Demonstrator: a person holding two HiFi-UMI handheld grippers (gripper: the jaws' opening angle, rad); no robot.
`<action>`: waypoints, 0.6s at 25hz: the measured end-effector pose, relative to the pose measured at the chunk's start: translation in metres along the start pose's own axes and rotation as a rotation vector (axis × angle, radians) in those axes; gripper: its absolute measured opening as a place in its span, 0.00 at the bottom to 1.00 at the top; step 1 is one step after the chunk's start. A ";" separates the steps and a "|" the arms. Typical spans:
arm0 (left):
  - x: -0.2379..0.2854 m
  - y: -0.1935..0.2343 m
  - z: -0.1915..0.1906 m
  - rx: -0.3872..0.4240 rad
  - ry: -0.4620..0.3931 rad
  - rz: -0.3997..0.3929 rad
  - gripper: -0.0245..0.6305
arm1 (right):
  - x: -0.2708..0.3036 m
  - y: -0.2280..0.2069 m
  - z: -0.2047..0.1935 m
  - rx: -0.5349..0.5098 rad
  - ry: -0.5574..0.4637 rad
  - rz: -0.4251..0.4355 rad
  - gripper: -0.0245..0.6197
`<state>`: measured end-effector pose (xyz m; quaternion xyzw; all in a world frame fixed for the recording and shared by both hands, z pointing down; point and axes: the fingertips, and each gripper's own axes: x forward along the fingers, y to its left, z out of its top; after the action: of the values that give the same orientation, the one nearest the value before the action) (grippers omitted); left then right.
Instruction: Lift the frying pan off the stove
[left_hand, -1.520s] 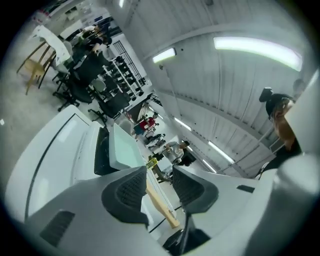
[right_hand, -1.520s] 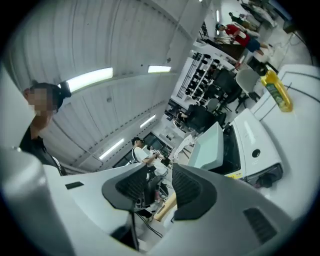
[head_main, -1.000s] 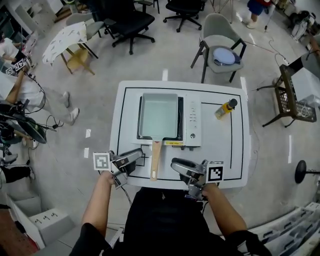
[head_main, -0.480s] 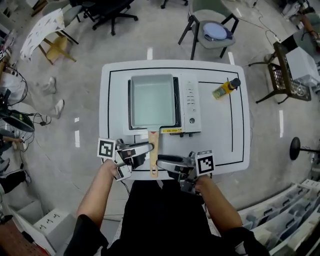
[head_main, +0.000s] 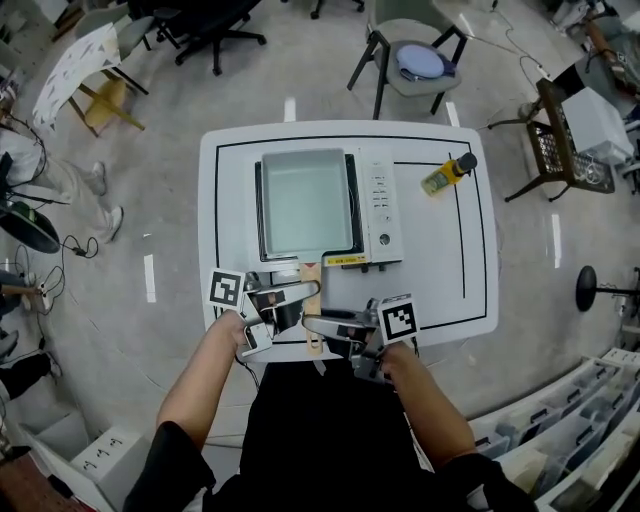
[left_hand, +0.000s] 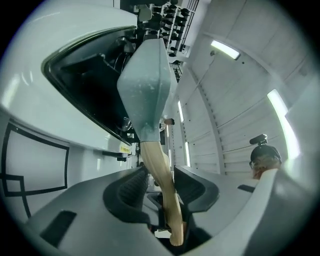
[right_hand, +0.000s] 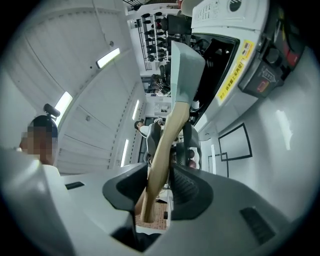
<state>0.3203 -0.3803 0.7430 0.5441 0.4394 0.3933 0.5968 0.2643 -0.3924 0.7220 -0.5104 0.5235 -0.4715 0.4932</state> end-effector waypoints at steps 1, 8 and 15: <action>0.001 -0.001 0.000 -0.006 0.003 -0.005 0.31 | 0.001 0.000 0.001 -0.011 0.004 -0.001 0.26; -0.001 -0.011 -0.011 0.001 0.023 -0.007 0.29 | 0.003 0.007 -0.009 -0.005 -0.034 -0.018 0.26; -0.004 -0.033 -0.005 -0.058 -0.023 0.000 0.28 | 0.012 0.023 0.004 -0.116 -0.031 -0.007 0.27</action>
<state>0.3143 -0.3857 0.7106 0.5310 0.4210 0.3996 0.6174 0.2666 -0.4031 0.6980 -0.5471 0.5404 -0.4342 0.4692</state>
